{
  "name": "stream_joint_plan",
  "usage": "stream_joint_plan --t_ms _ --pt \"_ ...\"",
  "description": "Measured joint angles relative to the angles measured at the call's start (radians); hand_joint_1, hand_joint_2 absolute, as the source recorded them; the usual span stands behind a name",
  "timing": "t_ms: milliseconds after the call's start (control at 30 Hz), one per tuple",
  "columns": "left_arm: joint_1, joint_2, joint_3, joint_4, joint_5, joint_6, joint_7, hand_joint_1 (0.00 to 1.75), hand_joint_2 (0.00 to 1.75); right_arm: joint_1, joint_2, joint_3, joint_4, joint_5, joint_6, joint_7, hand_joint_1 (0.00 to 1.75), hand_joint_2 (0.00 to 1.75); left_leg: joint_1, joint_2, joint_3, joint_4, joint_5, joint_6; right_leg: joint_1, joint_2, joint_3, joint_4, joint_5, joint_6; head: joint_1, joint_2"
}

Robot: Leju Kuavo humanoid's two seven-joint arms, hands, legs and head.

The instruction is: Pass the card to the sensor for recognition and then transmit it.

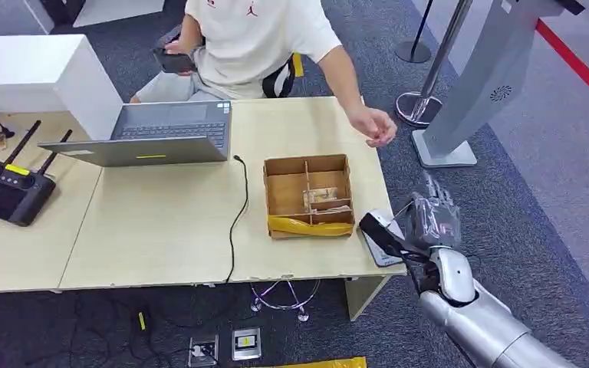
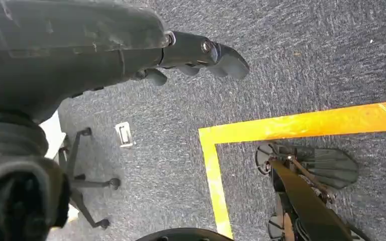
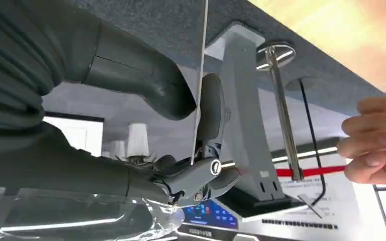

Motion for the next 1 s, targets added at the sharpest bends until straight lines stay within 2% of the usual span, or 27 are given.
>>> stream_joint_plan --t_ms 300,467,1000 --pt "0.000 -0.002 0.000 0.000 0.000 0.000 0.000 0.00 0.00 0.013 0.006 0.017 0.038 -0.021 0.034 -0.007 1.75 1.75 0.000 0.000 0.000 0.000 0.000 0.000 0.000 0.000 0.000 0.000 0.000 0.000 0.000 0.000" --pt "0.000 -0.002 0.000 0.000 0.000 0.000 0.000 0.00 0.00 0.015 0.014 0.020 0.050 -0.043 0.077 -0.021 1.75 1.75 0.000 0.000 0.000 0.000 0.000 0.000 0.000 0.000 0.000 0.000 0.000 0.000 0.000 0.000" --pt "0.000 -0.002 0.006 0.002 0.000 0.000 0.000 0.00 0.00 0.015 0.040 0.020 0.073 -0.056 0.078 -0.041 1.75 1.75 0.000 0.000 0.004 0.000 0.000 0.000 0.001 0.000 0.004 0.000 0.000 0.000 0.000 0.000"
